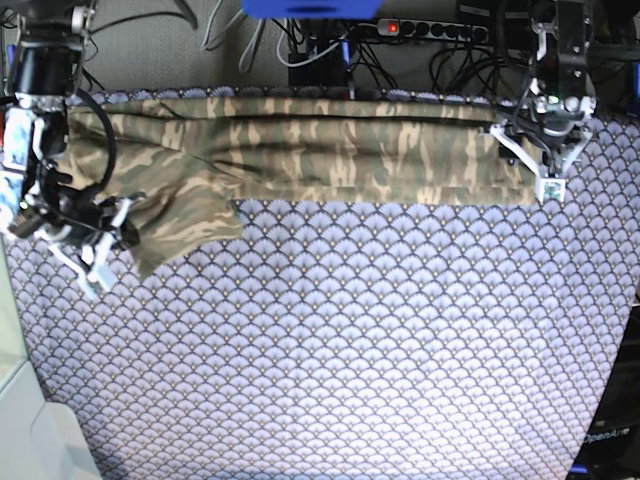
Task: Fold the T-shirt properly
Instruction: 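Grasp the loose sleeve end with the right gripper, then fold the sleeve end inward onto the folded strip with the right gripper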
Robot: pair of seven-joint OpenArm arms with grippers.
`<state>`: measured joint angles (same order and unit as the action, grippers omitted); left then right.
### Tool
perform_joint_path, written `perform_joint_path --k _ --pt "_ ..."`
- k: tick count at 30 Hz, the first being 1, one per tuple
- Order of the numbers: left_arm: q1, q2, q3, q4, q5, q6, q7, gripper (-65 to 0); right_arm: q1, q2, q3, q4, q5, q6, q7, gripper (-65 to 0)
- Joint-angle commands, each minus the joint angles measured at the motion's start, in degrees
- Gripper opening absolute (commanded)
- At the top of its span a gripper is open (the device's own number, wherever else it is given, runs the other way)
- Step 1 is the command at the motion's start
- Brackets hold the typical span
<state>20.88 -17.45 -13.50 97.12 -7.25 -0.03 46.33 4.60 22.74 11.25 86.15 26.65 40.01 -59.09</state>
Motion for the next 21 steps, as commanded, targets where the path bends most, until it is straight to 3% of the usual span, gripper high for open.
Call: perform_joint_path --k 1,14,21 --pt "0.17 -0.7 -0.26 0.51 0.43 0.08 0.58 -31.6 -0.51 0.69 1.55 2.69 0.47 -0.01 -0.38 -65.0" --pt "0.08 -0.88 -0.26 0.51 0.43 0.08 0.58 -31.6 -17.48 -3.36 12.36 23.26 0.55 -0.01 -1.44 -65.0" --pt "-0.01 -1.93 0.18 0.51 0.34 0.08 0.58 -31.6 -23.11 -4.94 17.72 25.89 0.64 -0.01 -1.44 -65.0"
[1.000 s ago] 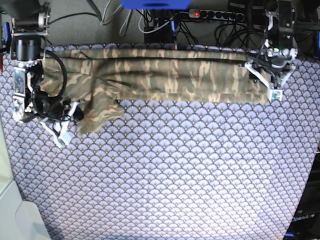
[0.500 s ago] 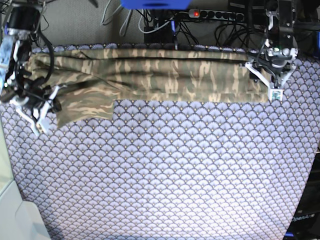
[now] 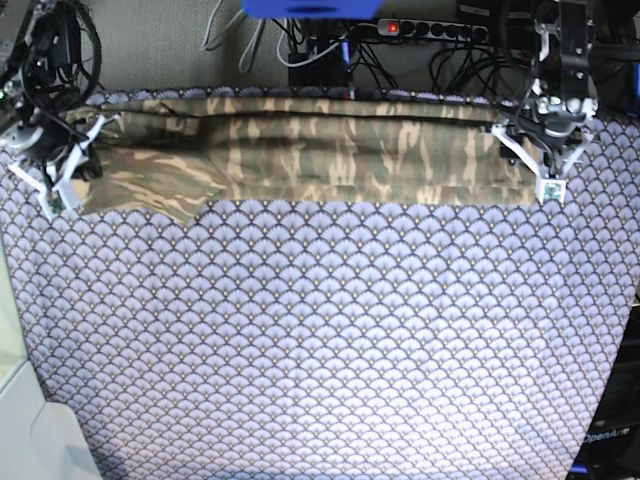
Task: Fold the T-shirt properly
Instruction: 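Fold the sleeve end inward onto the folded strip with the right gripper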
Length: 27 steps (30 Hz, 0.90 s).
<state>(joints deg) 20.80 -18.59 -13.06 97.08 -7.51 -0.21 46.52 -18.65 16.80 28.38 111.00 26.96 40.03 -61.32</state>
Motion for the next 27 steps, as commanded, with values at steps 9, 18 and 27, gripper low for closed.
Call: perform_joint_path --k 9,18,27 --pt "0.08 -0.8 -0.26 0.55 0.61 0.25 0.38 -31.6 -3.45 -1.28 1.55 0.96 0.25 -0.03 0.88 -65.0" --pt "0.35 -0.8 -0.17 0.55 0.61 0.25 0.29 -31.6 -4.07 -3.13 2.78 0.69 -0.1 -0.03 0.88 -65.0" --pt "0.87 -0.8 -0.26 0.55 0.34 0.25 0.29 -31.6 -3.98 -3.13 4.28 -2.3 -0.1 -0.03 0.88 -63.1"
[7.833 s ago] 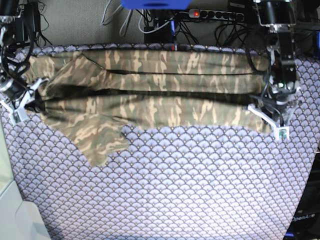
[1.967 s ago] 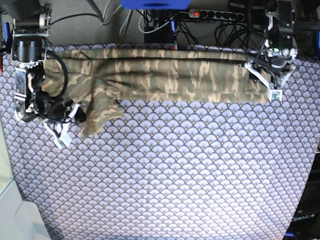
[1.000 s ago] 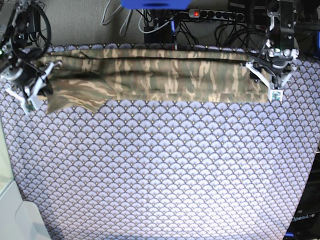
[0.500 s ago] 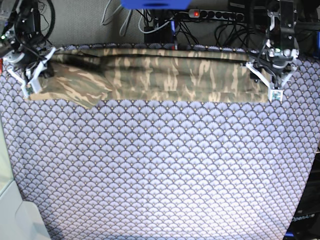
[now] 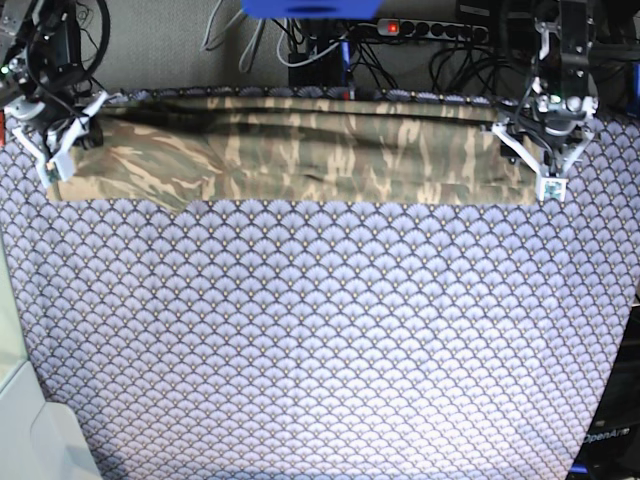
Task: Fold the T-shirt properly
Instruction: 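Fold the sleeve end inward onto the folded strip with the right gripper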
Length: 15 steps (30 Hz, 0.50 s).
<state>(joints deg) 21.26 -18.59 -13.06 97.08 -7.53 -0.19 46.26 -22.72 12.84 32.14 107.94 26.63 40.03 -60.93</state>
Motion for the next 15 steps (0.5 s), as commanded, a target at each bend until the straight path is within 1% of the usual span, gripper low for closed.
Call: perform_joint_path --k 1,5,8,11,14,15 --pt "0.41 -0.8 -0.26 0.55 0.36 0.23 0.55 -31.6 0.17 0.83 0.52 -0.12 0.22 -0.03 0.49 -61.0" --pt "0.41 -0.8 -0.26 0.55 0.36 0.23 0.55 -31.6 0.35 0.83 0.34 -4.07 0.22 -0.03 0.66 -51.5" --pt "0.41 -0.8 -0.17 0.55 0.45 0.23 0.55 -31.4 0.35 1.01 0.25 -5.13 0.22 -0.03 0.75 -46.9" --pt "0.41 -0.8 -0.17 0.55 0.36 0.14 0.55 -31.4 0.43 1.27 0.08 -5.65 0.22 -0.03 0.75 -45.0" --pt "0.85 -0.8 -0.17 0.72 0.28 0.14 0.55 -31.3 1.58 1.44 -0.01 -5.83 0.22 -0.03 0.84 -44.9" --pt "1.12 -0.88 -0.17 0.99 0.28 0.14 0.55 -31.3 1.75 1.97 -0.01 -5.83 0.22 -0.03 0.84 -44.9"
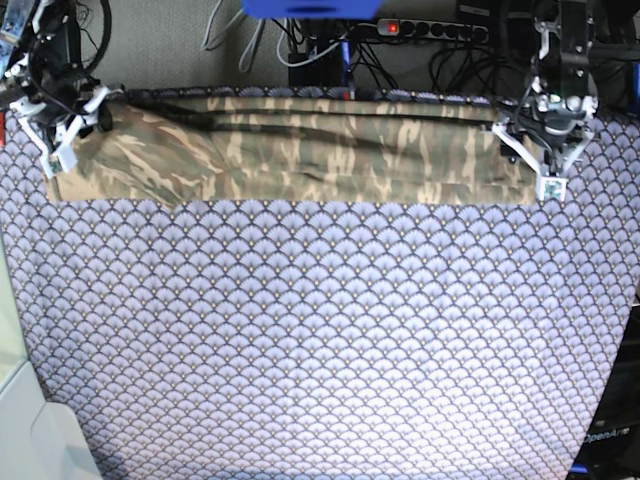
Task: Fold the T-shirt properly
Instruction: 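Fold the sleeve end inward onto the folded strip with the right gripper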
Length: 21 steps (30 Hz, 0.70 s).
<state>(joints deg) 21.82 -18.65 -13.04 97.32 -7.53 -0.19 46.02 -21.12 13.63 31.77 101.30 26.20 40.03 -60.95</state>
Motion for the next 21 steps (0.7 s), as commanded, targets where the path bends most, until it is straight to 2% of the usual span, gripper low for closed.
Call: perform_joint_path --k 1,4,11,16,21 --pt "0.55 -1.26 -0.19 0.92 0.19 0.14 0.71 -31.3 0.16 1.45 0.27 0.37 0.66 -0.03 0.86 -44.9" --pt "0.64 -1.78 -0.11 0.84 0.1 0.14 0.71 -31.2 2.0 2.06 0.27 -1.82 0.57 -0.03 0.68 -43.9" --pt "0.64 -2.31 -0.11 0.92 0.1 0.14 0.79 -31.2 5.96 7.08 -1.66 -13.78 0.66 -0.03 0.95 -37.1" --pt "0.64 -2.05 -0.11 0.92 0.1 0.14 0.79 -31.2 6.31 8.66 -1.22 -13.96 0.66 -0.03 1.3 -36.8" --pt "0.64 -2.05 -0.11 0.92 0.1 0.14 0.53 -31.2 6.22 8.75 -1.31 -13.96 0.66 -0.03 1.3 -36.8"
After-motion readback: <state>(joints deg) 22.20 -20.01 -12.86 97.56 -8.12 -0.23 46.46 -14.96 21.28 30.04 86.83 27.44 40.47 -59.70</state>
